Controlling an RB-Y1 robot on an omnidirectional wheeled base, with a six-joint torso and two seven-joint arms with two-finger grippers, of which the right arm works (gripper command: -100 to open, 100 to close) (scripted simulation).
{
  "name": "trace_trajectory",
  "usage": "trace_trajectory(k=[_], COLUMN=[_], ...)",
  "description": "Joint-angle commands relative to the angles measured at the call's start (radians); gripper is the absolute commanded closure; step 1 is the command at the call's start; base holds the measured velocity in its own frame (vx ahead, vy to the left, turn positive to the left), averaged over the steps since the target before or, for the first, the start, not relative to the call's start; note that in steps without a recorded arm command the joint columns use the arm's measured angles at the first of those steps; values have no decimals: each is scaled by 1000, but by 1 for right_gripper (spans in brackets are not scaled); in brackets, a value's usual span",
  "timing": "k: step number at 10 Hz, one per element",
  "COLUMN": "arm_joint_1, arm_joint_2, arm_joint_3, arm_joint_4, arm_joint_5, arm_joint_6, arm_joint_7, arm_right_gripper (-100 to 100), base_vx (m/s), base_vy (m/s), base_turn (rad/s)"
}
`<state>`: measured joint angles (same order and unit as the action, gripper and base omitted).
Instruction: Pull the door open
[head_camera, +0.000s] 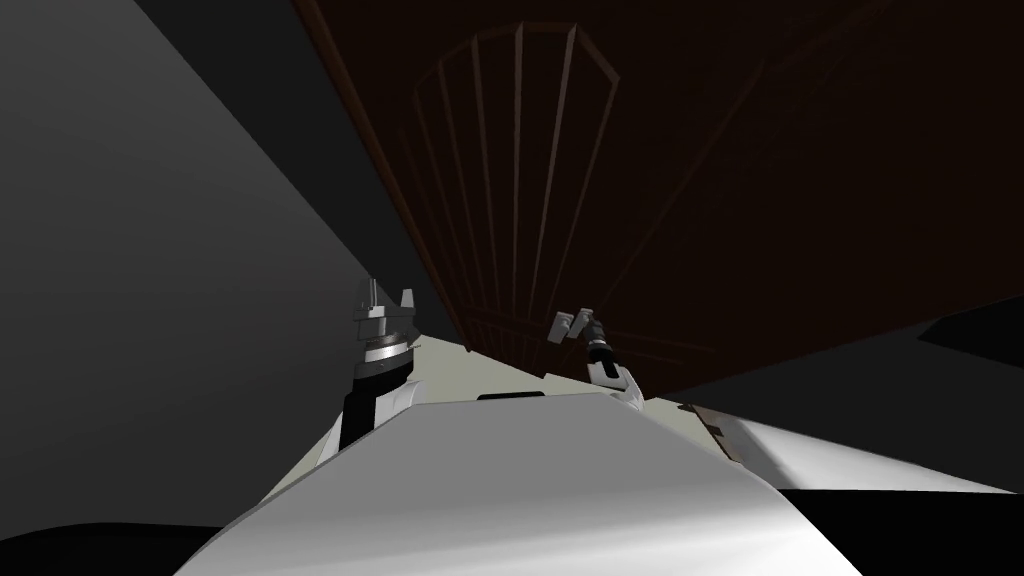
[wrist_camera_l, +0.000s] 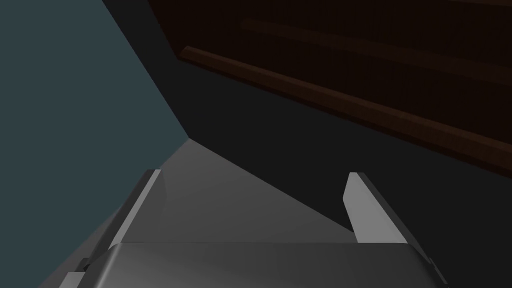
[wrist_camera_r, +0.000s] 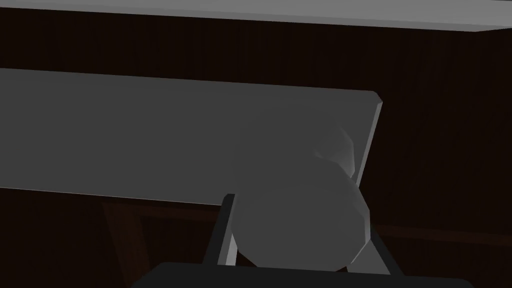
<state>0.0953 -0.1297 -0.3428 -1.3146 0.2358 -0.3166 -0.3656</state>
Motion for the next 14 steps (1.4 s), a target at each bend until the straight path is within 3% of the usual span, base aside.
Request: trace_trajectory(k=[1, 4, 7, 8, 12, 14], arm_joint_1=[3, 3, 36, 41, 52, 40], arm_joint_2=[0, 0, -34, -28, -24, -14], arm_joint_3=[-1, -1, -36, -24, -3, 32], arm_joint_4=[1, 1, 11, 4, -12, -31], arm_joint_5=[0, 0, -6, -4, -1, 4], arm_joint_6=[1, 1, 8, 4, 4, 0], arm_joint_7=[0, 0, -6, -11, -25, -35], arm_right_gripper=[100, 100, 100, -100, -100, -100], base_vx=[-29, -9, -163, -202, -185, -160], base_vy=[-19, -2, -90, 47, 86, 85], base_turn=[29, 3, -104, 15, 12, 119])
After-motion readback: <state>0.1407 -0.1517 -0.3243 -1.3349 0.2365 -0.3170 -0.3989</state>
